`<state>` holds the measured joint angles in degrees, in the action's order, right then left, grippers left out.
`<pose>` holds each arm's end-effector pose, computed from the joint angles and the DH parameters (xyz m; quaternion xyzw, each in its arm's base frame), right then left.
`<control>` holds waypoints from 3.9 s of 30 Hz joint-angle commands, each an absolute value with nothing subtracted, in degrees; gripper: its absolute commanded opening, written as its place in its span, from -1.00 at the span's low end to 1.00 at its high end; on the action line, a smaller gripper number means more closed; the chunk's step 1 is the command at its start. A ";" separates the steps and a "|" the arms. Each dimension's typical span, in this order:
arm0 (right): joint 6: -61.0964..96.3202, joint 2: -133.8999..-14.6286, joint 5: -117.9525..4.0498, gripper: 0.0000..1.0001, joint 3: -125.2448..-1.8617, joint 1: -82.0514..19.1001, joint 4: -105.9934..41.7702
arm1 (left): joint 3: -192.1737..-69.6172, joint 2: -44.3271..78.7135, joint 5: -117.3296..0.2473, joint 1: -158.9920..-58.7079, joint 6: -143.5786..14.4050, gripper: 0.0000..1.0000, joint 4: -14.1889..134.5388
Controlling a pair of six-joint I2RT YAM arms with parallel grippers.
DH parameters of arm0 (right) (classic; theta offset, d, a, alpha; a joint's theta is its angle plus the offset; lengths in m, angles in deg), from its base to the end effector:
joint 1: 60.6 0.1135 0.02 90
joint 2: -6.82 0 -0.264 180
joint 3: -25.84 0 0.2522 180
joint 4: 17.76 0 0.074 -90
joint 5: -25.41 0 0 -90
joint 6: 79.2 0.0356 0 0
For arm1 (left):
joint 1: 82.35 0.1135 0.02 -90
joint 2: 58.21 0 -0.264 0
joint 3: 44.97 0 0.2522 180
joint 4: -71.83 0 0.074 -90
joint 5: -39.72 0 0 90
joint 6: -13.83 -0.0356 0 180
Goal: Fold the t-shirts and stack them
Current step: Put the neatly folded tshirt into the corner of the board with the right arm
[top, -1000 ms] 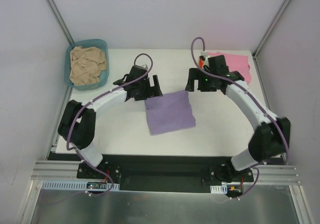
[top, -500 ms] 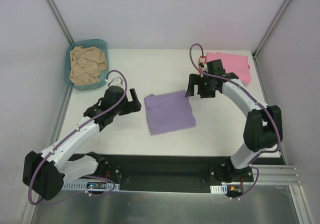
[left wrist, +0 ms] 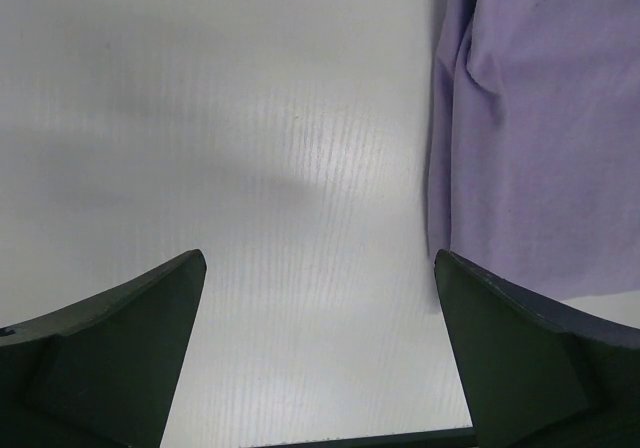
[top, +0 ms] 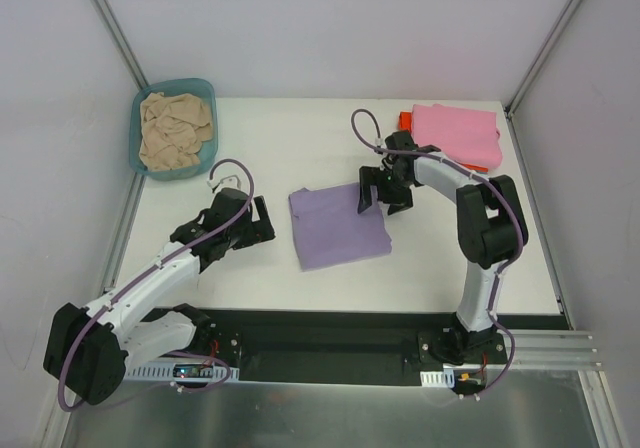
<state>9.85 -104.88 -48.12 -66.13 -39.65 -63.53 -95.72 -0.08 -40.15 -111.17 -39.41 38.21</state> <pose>0.3698 0.1524 0.1752 -0.2136 0.9438 0.1743 0.1825 0.1897 -0.0972 0.2338 -0.0993 0.9017 -0.1562 0.3908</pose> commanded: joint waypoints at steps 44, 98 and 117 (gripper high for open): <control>-5.54 -107.62 -98.16 -0.99 -96.10 -35.20 -63.68 | -97.31 -4.16 -37.80 -108.45 -40.04 0.98 34.26; -14.52 -109.64 -84.72 -0.96 -120.28 -52.95 -65.88 | -101.35 -3.55 -35.60 -108.28 -38.90 0.98 29.33; -16.63 -121.32 -79.00 -0.85 -120.90 -62.27 -61.93 | -105.57 3.13 -35.34 -108.19 -38.37 0.99 29.24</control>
<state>-16.10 -120.03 -79.97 -117.24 -60.79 -66.83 -102.63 1.71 -36.32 -108.85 -39.09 29.65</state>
